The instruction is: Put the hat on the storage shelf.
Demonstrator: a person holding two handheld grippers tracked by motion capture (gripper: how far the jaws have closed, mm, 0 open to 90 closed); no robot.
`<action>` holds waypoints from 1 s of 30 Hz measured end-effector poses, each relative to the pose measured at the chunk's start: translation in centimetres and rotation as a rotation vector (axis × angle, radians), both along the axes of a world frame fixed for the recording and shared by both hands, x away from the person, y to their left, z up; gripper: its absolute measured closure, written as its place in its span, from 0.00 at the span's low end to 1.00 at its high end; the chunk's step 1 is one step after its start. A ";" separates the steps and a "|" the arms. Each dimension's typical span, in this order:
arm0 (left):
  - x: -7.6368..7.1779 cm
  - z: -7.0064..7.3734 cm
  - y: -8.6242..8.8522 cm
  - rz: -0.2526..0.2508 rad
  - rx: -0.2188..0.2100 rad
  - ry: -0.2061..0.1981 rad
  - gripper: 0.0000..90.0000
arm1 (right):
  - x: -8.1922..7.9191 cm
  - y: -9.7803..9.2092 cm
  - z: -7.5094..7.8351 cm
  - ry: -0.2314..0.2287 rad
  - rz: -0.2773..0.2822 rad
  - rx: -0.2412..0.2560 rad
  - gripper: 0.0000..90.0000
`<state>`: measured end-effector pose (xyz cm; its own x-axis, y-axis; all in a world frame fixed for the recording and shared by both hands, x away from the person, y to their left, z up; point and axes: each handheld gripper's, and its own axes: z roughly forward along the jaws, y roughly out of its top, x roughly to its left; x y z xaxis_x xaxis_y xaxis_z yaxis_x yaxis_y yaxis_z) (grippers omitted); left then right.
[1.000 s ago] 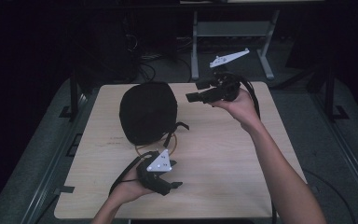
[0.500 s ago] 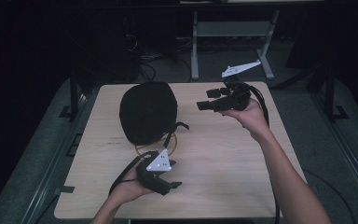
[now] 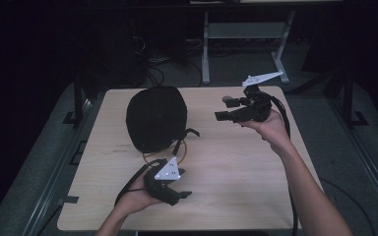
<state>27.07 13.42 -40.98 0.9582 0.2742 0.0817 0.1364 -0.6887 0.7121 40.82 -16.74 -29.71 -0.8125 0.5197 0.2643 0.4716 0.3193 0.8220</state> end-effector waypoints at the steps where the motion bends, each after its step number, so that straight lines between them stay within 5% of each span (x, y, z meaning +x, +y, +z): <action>1: 0.0 0.0 0.0 0.002 0.001 -0.001 0.32 | -0.1 -0.4 -0.1 0.003 -0.005 0.002 0.23; 30: 0.0 0.0 0.0 0.026 -0.012 0.005 0.26 | -1.9 -4.3 -3.5 0.049 -0.067 0.026 0.18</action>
<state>27.11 13.44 -40.98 0.9511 0.3000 0.0739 0.1575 -0.6766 0.7193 38.90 -21.06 -33.19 -0.7618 0.5648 0.3172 0.5311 0.2642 0.8050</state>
